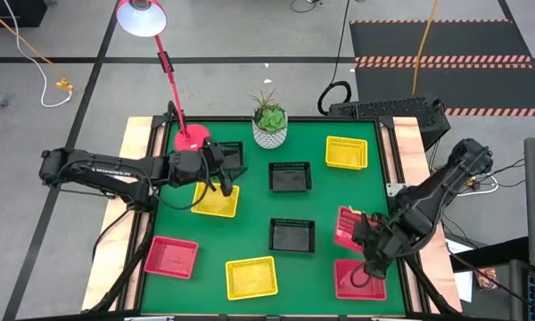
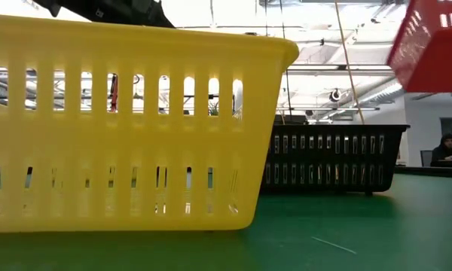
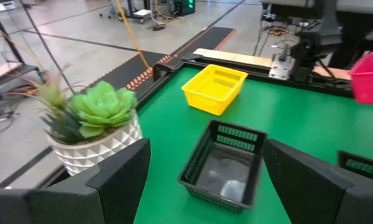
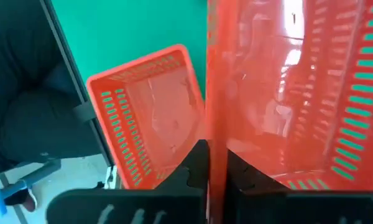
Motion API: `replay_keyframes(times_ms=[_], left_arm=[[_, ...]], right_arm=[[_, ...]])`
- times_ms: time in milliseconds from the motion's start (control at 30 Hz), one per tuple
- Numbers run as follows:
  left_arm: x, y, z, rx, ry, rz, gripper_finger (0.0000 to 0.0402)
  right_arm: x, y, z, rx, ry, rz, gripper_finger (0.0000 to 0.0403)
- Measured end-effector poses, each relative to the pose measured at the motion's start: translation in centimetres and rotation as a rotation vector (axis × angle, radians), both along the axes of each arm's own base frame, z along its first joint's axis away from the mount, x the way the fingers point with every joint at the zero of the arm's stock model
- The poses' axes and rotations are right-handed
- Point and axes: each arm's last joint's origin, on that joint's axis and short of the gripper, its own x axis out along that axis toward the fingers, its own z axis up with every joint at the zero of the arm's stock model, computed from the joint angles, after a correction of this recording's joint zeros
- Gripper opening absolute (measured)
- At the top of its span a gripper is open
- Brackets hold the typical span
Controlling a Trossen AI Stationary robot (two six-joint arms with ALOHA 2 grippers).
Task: Stack baskets by color
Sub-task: Stack the top right red bin on top of the bottom right red bin
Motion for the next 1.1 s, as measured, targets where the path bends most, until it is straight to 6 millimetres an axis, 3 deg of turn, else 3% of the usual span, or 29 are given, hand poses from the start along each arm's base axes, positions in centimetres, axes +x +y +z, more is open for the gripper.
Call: replay_keyframes(times_ms=[400, 667, 1100], left_arm=[[-0.1, 1.8, 0.3, -0.021, -0.032, 0.003, 0.0312], [0.0, 2.4, 0.8, 0.010, -0.081, 0.015, 0.0312], [-0.1, 2.8, 0.9, -0.039, -0.114, -0.003, 0.0312]], right_arm=[[0.0, 4.5, -0.9, 0.161, -0.028, 0.091, 0.0000], [-0.4, 6.3, -1.9, 0.178, 0.022, 0.052, 0.0000], [-1.2, 7.7, -1.5, 0.249, -0.014, 0.075, 0.0000]])
